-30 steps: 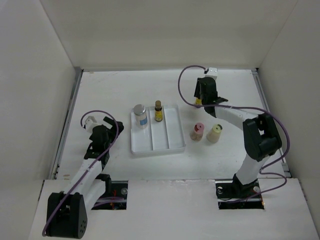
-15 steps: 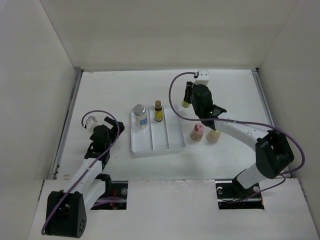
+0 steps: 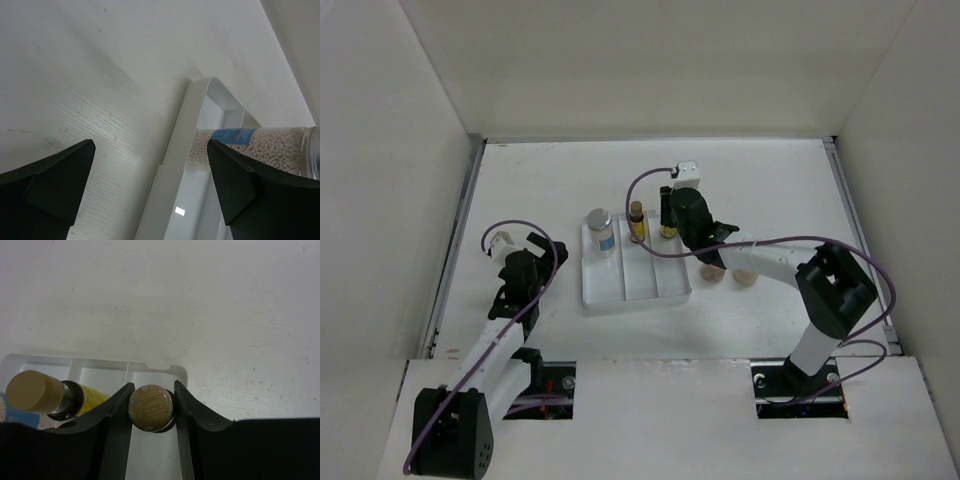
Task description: Organize the condiment bottles
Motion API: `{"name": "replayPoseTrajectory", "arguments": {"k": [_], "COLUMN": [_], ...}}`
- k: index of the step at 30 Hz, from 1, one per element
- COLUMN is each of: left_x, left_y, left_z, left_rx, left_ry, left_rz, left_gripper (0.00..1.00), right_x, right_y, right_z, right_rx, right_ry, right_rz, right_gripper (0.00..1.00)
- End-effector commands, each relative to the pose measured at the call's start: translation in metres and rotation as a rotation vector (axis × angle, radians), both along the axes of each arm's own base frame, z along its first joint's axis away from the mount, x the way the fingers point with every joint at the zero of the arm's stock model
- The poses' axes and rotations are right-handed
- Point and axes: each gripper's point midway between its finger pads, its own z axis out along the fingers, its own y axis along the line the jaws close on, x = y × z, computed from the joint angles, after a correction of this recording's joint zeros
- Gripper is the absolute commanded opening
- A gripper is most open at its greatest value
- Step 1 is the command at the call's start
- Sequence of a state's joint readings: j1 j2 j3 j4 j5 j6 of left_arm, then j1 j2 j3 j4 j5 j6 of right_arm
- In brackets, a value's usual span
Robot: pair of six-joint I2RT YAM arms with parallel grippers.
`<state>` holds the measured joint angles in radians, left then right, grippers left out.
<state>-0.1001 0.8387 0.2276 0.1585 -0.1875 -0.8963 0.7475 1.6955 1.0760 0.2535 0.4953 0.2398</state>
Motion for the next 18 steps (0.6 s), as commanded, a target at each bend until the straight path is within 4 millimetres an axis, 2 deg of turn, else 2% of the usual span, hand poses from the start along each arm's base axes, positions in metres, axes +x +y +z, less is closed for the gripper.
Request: {"name": "replayPoseTrajectory", "arguments": {"k": [1,3,6,10,14,16,18], "left_x": [0.011,0.01,0.012,0.01,0.011,0.01,0.011], "left_y": [0.001,0.001,0.0,0.001,0.0,0.002,0.001], "left_z": [0.021,0.02,0.02,0.022,0.027,0.026,0.025], "left_rx": [0.006,0.003,0.001,-0.002,0.0,-0.001,-0.005], "left_ry": [-0.064,-0.068,-0.063,-0.075,-0.079,-0.085,-0.077], "left_rz": [-0.003,0.001,-0.004,-0.001,-0.008,0.0,-0.001], "left_gripper": [1.0,1.0,1.0,1.0,1.0,1.0,1.0], "right_x": [0.008,0.005,0.002,-0.013,-0.045,-0.064,-0.084], "right_y": [0.017,0.017,0.016,0.003,-0.029,-0.047,-0.069], "right_z": [0.048,0.042,0.045,0.07,0.098,0.094,0.075], "right_rx": [0.114,0.112,0.112,0.15,0.198,0.218,0.231], "right_ry": [-0.113,-0.104,-0.102,-0.135,-0.165,-0.147,-0.087], "right_rz": [-0.004,-0.007,-0.004,-0.01,-0.02,-0.03,-0.056], "right_gripper": [0.42,0.51,0.64,0.73,0.79,0.81,0.84]}}
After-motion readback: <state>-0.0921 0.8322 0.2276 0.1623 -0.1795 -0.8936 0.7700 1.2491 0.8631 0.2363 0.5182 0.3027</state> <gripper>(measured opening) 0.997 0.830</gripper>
